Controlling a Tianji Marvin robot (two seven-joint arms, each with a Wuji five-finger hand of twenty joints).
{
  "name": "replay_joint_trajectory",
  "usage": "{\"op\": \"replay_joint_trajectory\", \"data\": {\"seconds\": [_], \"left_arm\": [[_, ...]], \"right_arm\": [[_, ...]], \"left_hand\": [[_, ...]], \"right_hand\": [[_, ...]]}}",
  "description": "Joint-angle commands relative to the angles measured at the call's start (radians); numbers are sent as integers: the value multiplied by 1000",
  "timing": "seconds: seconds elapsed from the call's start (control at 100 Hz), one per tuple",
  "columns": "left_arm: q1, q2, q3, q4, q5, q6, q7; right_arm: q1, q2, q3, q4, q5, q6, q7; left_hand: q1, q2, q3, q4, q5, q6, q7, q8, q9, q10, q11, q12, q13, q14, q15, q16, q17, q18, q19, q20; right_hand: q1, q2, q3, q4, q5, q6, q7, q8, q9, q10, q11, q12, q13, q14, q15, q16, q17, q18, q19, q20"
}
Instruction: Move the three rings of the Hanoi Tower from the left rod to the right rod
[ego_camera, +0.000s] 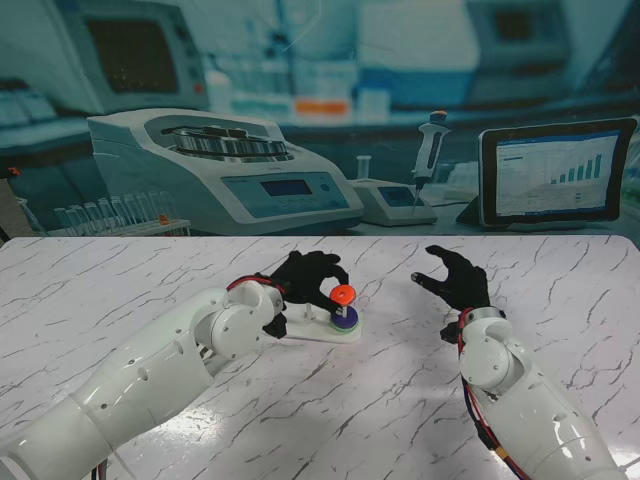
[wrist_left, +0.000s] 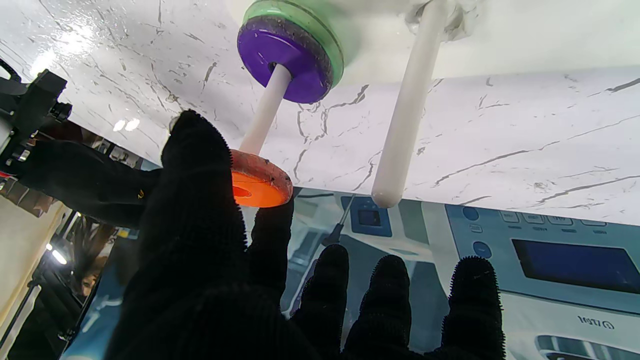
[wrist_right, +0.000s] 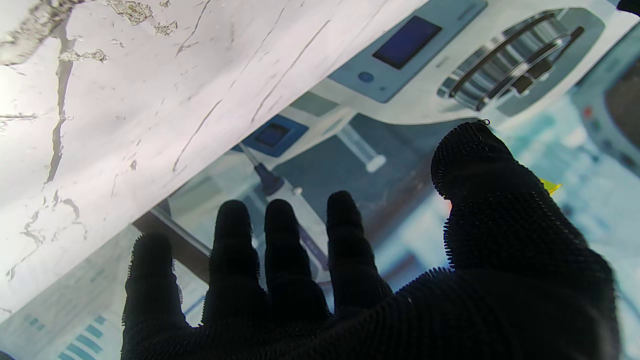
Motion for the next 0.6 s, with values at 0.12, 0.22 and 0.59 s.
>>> {"op": "replay_joint_trajectory", "data": {"seconds": [0.12,0.22,0.59], "left_arm": [[-10,-8,10,8,-2,-16,-15],[-13,-8,14,12,0,-15,-16],[-37,-14,45,46,-12,-13,-23]], "right_arm": [[-5,-9,-4,-2,3,-2,-3],[-5,-9,-4,-2,3,-2,-3],[-5,-8,-1,-3,1,-3,-2]], "left_hand": [[67,35,43,-1,78,-66,121,20,7,-16,-3,9,5,-4,-8,8,-2,25,35,14],[69,33,43,-1,78,-67,122,21,8,-17,-3,9,5,-5,-7,8,-2,25,35,14],[63,37,42,0,70,-59,125,16,7,-19,-2,10,7,-7,-6,9,0,24,38,15]], "right_hand": [[8,15,-14,25,13,-14,8,-14,7,-12,0,-5,3,-14,-12,5,-7,-18,6,10],[9,13,-14,25,17,-14,9,-14,10,-12,6,-4,10,-11,-5,7,-6,-17,7,11],[8,3,-10,26,20,-7,14,-12,11,2,9,-5,-8,1,-6,3,-11,-5,5,11]]}}
